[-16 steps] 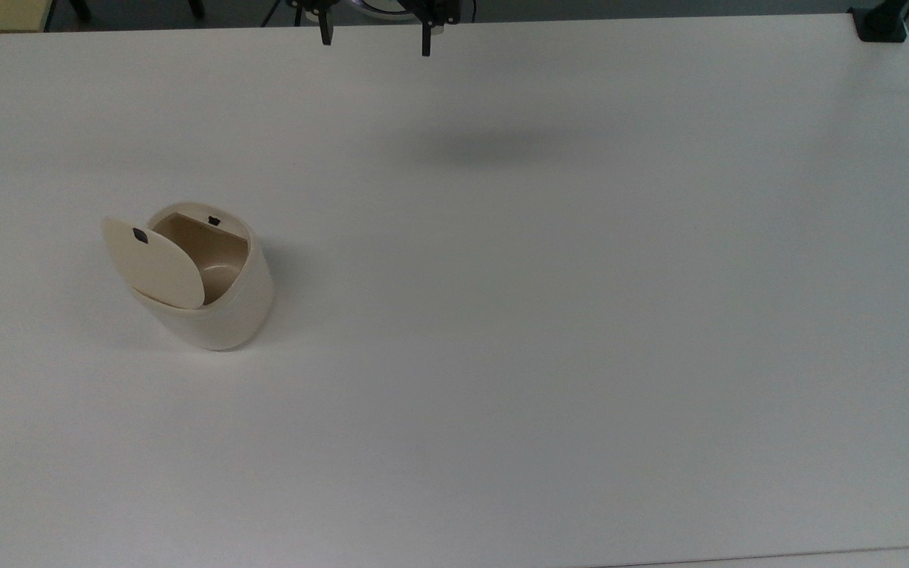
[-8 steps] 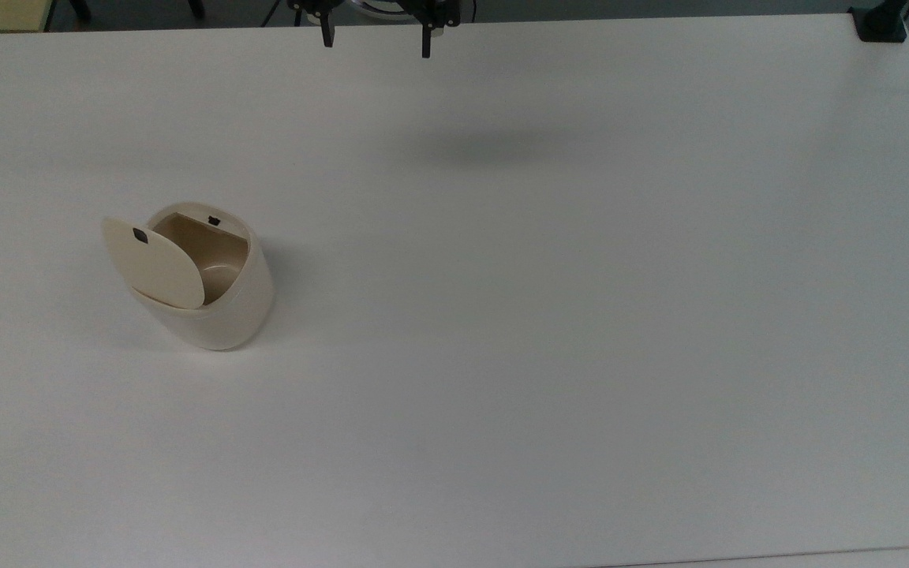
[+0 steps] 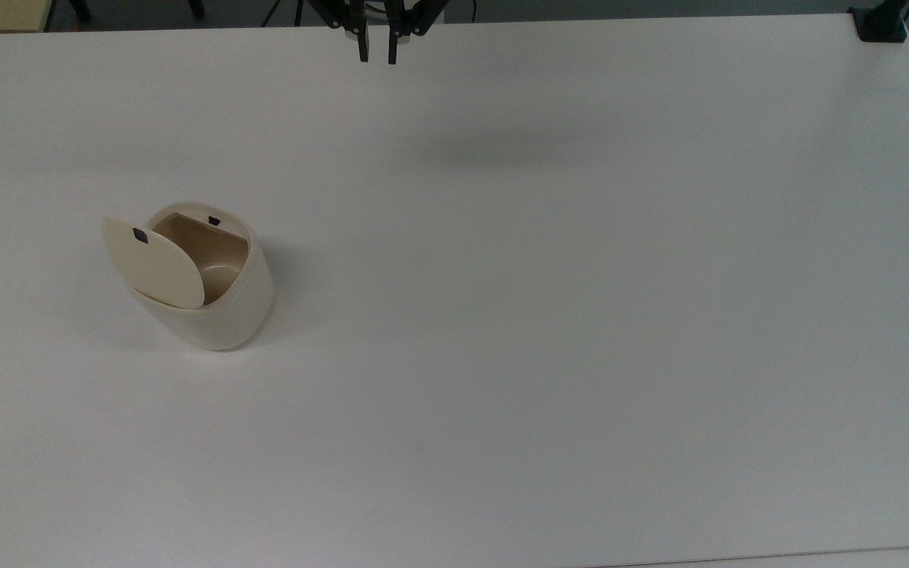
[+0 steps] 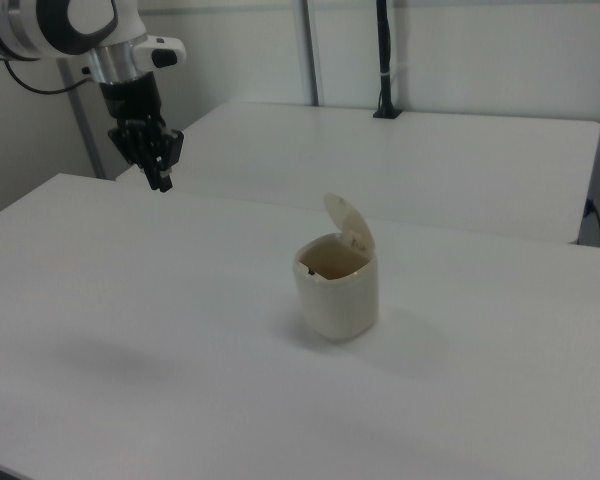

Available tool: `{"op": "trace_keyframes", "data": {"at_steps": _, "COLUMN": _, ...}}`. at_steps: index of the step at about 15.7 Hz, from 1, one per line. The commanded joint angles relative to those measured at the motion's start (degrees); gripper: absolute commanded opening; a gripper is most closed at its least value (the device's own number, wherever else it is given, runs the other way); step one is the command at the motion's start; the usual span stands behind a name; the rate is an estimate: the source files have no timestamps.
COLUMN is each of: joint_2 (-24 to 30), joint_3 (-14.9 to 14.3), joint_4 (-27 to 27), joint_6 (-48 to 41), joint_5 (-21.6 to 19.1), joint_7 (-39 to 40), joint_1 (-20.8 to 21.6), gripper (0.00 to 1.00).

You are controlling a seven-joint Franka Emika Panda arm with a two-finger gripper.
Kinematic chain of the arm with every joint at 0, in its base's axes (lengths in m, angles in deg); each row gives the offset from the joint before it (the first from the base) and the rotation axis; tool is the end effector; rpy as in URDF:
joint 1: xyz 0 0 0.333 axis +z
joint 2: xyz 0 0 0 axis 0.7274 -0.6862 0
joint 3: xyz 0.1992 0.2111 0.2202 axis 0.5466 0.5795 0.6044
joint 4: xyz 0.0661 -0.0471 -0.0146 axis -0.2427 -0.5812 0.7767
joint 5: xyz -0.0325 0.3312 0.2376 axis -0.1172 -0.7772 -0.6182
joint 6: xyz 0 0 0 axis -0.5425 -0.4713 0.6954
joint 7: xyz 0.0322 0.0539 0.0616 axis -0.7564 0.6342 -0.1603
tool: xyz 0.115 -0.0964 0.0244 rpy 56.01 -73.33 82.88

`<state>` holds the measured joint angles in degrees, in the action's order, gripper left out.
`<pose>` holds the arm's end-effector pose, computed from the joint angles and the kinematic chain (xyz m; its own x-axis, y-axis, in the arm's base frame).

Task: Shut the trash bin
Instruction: 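Move the gripper toward the open lid of the cream trash bin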

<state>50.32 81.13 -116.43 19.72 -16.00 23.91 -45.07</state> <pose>0.5879 0.0488 0.6137 0.9997 -0.0220 0.0127 -0.0225 -0.9986 0.0476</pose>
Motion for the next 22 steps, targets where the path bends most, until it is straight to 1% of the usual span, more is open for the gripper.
{"op": "trace_keyframes", "data": {"at_steps": 1, "joint_2": 1.26, "joint_3": -0.27, "joint_4": -1.37, "joint_6": -0.72, "joint_5": -0.95, "joint_7": 1.66, "joint_1": 0.33, "gripper": 0.00}}
{"op": "trace_keyframes", "data": {"at_steps": 7, "joint_2": 1.09, "joint_3": -0.27, "joint_4": -1.19, "joint_6": -0.37, "joint_5": -0.42, "joint_7": 1.22, "joint_1": -0.19, "gripper": 0.00}}
{"op": "trace_keyframes", "data": {"at_steps": 9, "joint_2": -0.31, "joint_3": -0.80, "joint_4": -0.41, "joint_6": 0.77, "joint_5": -0.25, "joint_7": 1.13, "joint_1": -0.72, "gripper": 0.00}}
{"op": "trace_keyframes", "data": {"at_steps": 10, "joint_2": -1.45, "joint_3": -0.89, "joint_4": 0.38, "joint_6": 2.25, "joint_5": -0.16, "joint_7": 1.05, "joint_1": -1.68, "gripper": 0.00}}
{"op": "trace_keyframes", "data": {"at_steps": 14, "joint_2": -4.18, "joint_3": -0.98, "joint_4": 1.62, "joint_6": 10.07, "joint_5": -0.16, "joint_7": -0.79, "joint_1": -6.07, "gripper": 0.00}}
{"op": "trace_keyframes", "data": {"at_steps": 18, "joint_2": -6.38, "joint_3": -0.98, "joint_4": 1.62, "joint_6": 22.10, "joint_5": -0.16, "joint_7": -1.42, "joint_1": -10.55, "gripper": 0.00}}
{"op": "trace_keyframes", "data": {"at_steps": 20, "joint_2": -6.47, "joint_3": -1.07, "joint_4": 1.97, "joint_6": 26.94, "joint_5": 0.10, "joint_7": -3.60, "joint_1": -12.31, "gripper": 0.00}}
{"op": "trace_keyframes", "data": {"at_steps": 22, "joint_2": -7.08, "joint_3": -1.24, "joint_4": 1.97, "joint_6": 31.86, "joint_5": 2.20, "joint_7": -6.41, "joint_1": -13.72, "gripper": 0.00}}
